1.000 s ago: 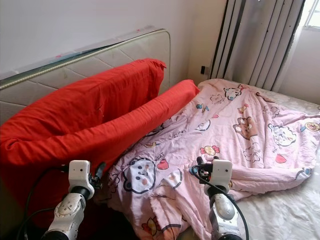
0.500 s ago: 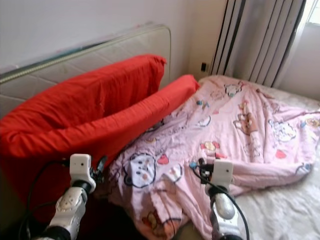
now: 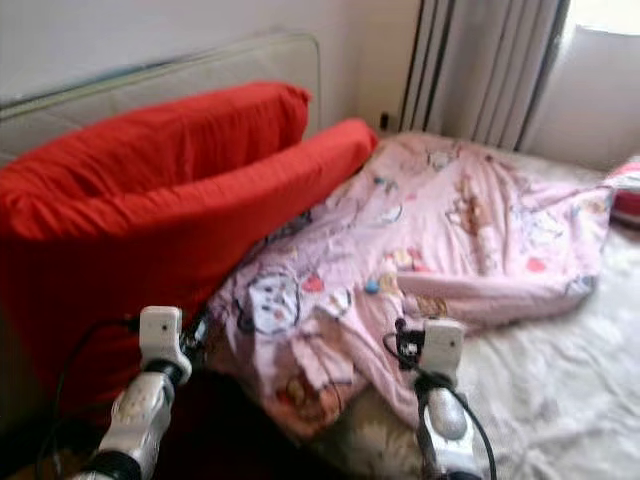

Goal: Clean up the room

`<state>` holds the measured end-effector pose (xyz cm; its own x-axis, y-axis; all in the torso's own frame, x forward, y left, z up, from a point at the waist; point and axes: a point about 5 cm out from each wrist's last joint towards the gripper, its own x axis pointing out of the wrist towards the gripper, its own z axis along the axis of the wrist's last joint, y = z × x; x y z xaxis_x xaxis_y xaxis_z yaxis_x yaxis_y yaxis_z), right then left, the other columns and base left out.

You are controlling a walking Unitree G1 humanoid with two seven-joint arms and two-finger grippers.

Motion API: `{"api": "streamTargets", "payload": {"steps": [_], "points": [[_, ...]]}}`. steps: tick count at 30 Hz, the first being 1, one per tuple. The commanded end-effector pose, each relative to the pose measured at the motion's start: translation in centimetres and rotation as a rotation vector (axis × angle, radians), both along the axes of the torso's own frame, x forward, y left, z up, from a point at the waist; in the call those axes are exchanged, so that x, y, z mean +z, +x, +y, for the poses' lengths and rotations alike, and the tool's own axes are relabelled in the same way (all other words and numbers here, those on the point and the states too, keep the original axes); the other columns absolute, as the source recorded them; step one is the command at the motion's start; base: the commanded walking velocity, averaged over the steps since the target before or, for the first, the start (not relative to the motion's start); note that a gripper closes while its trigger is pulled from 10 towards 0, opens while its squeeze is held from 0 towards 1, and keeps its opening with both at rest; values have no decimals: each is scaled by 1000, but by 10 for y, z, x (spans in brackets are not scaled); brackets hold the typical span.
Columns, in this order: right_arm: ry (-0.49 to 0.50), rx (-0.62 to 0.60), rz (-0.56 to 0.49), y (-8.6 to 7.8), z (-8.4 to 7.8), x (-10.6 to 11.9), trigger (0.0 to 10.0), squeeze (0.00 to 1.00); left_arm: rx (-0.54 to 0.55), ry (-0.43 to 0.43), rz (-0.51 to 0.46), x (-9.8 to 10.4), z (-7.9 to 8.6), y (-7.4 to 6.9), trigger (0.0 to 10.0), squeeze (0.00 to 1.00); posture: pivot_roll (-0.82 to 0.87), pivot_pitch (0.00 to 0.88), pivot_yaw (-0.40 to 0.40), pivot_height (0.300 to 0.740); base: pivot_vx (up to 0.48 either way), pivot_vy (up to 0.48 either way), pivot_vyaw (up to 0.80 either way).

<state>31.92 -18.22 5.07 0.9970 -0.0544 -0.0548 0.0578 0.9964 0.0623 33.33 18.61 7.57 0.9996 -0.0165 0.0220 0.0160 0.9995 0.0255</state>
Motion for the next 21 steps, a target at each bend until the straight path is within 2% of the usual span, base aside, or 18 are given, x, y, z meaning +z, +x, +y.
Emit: {"api": "streamTargets", "payload": {"steps": [1,21], "points": [[5,-1,12,-1,0,-2,10000,0,-15,-1,17,0,0,2,10000,0,-41,83,15,631,0,0,0],[15,9,45,-4,1,-8,10000,0,-66,-12,57,-5,-8,2,10000,0,-47,69,19,631,0,0,0]]}}
